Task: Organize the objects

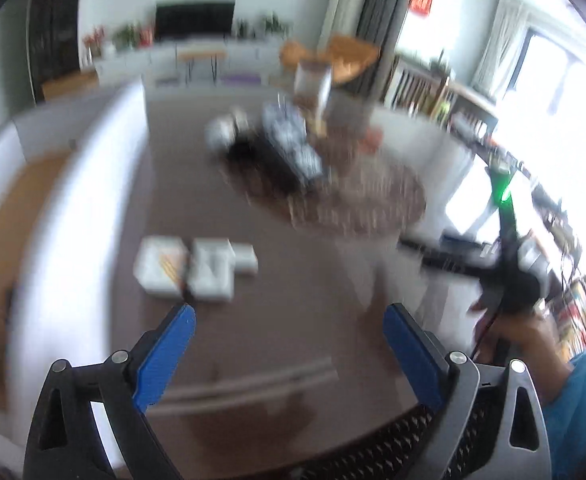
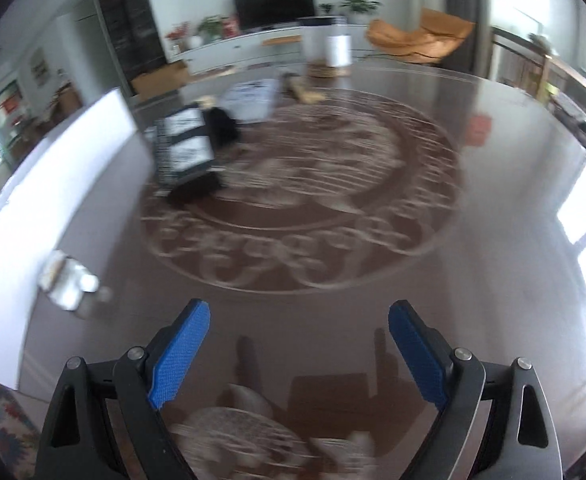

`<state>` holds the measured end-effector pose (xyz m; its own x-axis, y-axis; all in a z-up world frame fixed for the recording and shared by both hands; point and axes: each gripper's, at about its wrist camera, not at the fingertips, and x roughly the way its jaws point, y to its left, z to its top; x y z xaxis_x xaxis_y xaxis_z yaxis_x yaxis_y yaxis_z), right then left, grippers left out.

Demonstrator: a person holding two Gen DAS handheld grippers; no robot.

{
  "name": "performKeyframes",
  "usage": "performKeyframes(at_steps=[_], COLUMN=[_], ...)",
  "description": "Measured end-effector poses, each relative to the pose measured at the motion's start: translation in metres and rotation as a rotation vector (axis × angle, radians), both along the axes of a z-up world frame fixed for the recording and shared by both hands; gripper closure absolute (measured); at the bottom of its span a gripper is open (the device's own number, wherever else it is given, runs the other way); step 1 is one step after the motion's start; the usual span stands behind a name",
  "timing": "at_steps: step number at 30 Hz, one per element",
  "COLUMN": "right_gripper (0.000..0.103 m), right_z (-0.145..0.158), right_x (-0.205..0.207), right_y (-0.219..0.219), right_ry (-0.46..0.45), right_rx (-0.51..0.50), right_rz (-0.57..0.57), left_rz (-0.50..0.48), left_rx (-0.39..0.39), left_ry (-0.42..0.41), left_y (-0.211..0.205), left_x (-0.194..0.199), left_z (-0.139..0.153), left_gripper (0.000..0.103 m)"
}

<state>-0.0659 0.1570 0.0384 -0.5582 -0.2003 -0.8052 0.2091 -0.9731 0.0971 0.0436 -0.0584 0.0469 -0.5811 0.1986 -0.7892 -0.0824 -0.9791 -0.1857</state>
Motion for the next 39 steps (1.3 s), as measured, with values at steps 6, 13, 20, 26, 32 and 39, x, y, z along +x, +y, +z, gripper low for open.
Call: performKeyframes(at_steps=[6, 13, 20, 26, 32, 39], right_gripper=[0.011, 0.011, 0.011, 0.006, 0.005, 0.005], right_z=[-0.002, -0.008, -0.009, -0.01, -0.013, -0.013], right_x=[-0.004, -0.016, -0.008, -0.007, -0.008, -0.008], right_y=[0.024, 0.026, 0.033, 0.024, 0.015, 0.014], right_ry=[0.026, 0.039, 0.029, 0.019, 0.009, 0.01], right_rx=[0.054, 0.017, -0.034, 0.008, 0.065, 0.064], right_rz=[-0.019, -0.021, -0.04, -0.029, -0.014, -0.013], left_rz=[0.064, 0.089, 0.097, 0.101, 0.101, 0.101], left_rx=[-0.064, -0.199, -0.194, -0.193, -0.193, -0.193], left_ry=[-0.142, -0.132, -0.12, -0.117, -0.117, -0.115], left_y=[0.004, 0.016, 0.009, 0.01, 0.01, 0.01], left_x=[-0.008, -0.012, -0.013, -0.019, -0.017, -0.016], left_z=[-0.057, -0.072, -0.073, -0.076, -0.076, -0.076], left_gripper=[0.007, 0.004, 0.0, 0.0, 0.0, 0.0])
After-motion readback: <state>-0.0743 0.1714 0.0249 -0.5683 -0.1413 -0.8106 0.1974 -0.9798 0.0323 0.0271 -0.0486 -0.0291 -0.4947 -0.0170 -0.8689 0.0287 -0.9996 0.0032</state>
